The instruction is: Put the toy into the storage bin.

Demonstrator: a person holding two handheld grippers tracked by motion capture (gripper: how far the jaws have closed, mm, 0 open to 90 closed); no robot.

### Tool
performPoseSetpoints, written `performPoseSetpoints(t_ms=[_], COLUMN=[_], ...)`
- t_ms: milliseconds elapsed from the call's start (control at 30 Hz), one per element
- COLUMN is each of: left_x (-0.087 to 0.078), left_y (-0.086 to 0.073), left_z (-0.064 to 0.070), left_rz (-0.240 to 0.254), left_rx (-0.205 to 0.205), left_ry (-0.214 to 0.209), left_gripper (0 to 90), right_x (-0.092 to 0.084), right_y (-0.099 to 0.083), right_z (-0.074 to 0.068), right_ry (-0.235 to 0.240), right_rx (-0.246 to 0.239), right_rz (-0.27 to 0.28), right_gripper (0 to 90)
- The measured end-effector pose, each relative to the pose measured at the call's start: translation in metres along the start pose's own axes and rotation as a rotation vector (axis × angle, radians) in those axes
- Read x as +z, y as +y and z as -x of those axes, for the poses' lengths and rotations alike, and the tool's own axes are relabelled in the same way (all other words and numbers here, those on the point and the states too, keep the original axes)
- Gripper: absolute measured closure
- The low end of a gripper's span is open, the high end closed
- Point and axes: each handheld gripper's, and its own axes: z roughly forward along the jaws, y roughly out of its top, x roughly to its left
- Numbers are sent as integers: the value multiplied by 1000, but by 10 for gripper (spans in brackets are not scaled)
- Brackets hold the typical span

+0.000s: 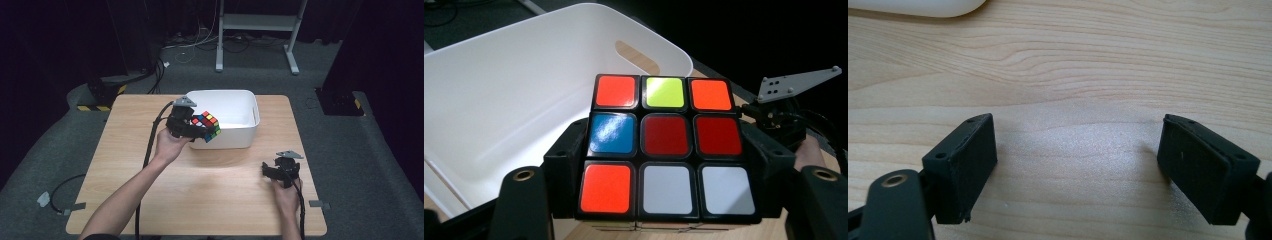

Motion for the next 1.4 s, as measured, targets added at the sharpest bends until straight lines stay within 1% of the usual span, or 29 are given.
performPoseSetpoints(t_ms=[300,333,400,500,533,633,800,1033,1233,1400], left_x=[4,5,7,9,9,10,15,17,22,27], left_y=[13,15,18,21,24,26,31,37,38,45], left_z=[-11,-13,-16,-17,-18,-19,-24,-26,-32,-36], left_rz=[5,9,3,3,9,20,7,18,1,4], left_rx=[-13,-23,-23,-21,-14,-15,-17,-20,-28,-31], left_ry=[14,11,18,26,35,41,59,70,81,91], left_gripper=[334,335,335,334,335,334,334,335,335,335], right_x=[0,0,0,0,0,0,0,0,0,0], right_y=[0,0,0,0,0,0,0,0,0,0], right_z=[0,0,0,0,0,0,0,0,0,0], right_ry=[0,0,0,0,0,1,0,1,0,1], right_rx=[0,0,1,0,0,0,1,1,0,2], right_rz=[0,0,0,0,0,0,0,0,1,0], right_gripper=[159,159,159,159,159,159,159,159,159,159])
